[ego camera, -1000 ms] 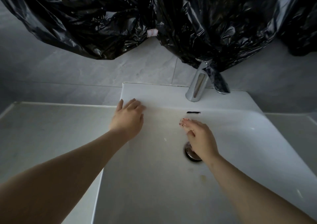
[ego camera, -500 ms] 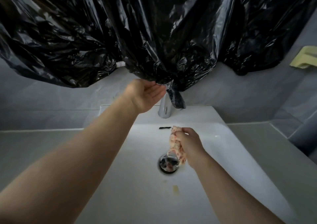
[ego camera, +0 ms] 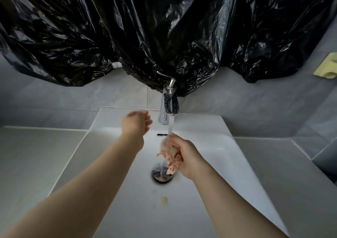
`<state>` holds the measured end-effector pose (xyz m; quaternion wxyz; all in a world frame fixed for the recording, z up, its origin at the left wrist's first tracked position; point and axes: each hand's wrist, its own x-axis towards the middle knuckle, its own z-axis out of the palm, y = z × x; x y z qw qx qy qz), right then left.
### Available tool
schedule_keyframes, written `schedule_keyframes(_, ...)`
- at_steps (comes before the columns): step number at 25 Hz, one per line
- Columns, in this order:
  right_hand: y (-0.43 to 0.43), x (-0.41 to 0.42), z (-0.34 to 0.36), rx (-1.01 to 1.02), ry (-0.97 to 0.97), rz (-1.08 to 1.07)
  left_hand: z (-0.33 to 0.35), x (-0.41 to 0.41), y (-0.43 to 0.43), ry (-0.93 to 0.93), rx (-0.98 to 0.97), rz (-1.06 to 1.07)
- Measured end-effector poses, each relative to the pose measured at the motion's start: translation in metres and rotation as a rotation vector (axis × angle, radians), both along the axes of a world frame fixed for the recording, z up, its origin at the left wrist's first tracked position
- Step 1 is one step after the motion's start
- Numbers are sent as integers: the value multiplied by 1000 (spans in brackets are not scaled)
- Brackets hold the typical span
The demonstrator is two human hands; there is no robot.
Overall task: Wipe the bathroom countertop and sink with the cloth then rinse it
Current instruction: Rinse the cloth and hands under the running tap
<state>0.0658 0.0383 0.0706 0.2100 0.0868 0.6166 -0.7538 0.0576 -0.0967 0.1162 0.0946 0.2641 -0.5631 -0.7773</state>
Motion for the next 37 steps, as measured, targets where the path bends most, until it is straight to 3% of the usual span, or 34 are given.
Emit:
schedule_keyframes(2,-2,-2,-6,62,47,11,-30,8,10,-107,-163,-146)
schedule_keyframes(6,-1,-10,-7,270,135,-31,-57,12,24,-122,10,-545)
schedule_keyframes(8,1,-16,-7,370,187,-56,-62,5,25,-109,-59,-487)
schedule_keyframes(10,4,-23,-9,471,280,-92,-63,0,25,-129,-263,-385)
schedule_keyframes(12,5,-26,-5,378,296,-98,-57,1,23,-72,-377,-409)
schedule_keyframes(14,7,-29,-4,303,289,-105,-49,2,21,48,-370,-494)
schedule_keyframes(17,7,-31,1,349,355,-110,-36,2,21,170,-397,-481)
schedule_keyframes(20,10,-30,4,262,393,-64,-29,-1,21,-16,-787,-605)
schedule_keyframes(22,13,-28,3,202,375,-89,-29,-4,19,-103,-917,-668)
schedule_keyframes(23,13,-27,4,163,356,-98,-28,-5,19,-103,-879,-673)
schedule_keyframes(26,17,-22,7,97,261,75,-30,-8,17,-41,-442,-543)
schedule_keyframes(29,23,-19,-7,354,226,312,-33,-8,13,76,-199,-472)
schedule_keyframes(31,28,-21,-16,488,224,320,-32,-9,9,110,-117,-434)
schedule_keyframes(32,30,-22,-18,457,214,280,-32,-11,8,68,-184,-365)
schedule_keyframes(34,27,-23,-13,244,134,180,-36,-9,5,-41,-512,-274)
schedule_keyframes(35,22,-23,-9,175,122,142,-42,-8,3,-63,-642,-313)
schedule_keyframes(37,13,-27,-5,251,193,94,-54,-2,1,-88,-701,-554)
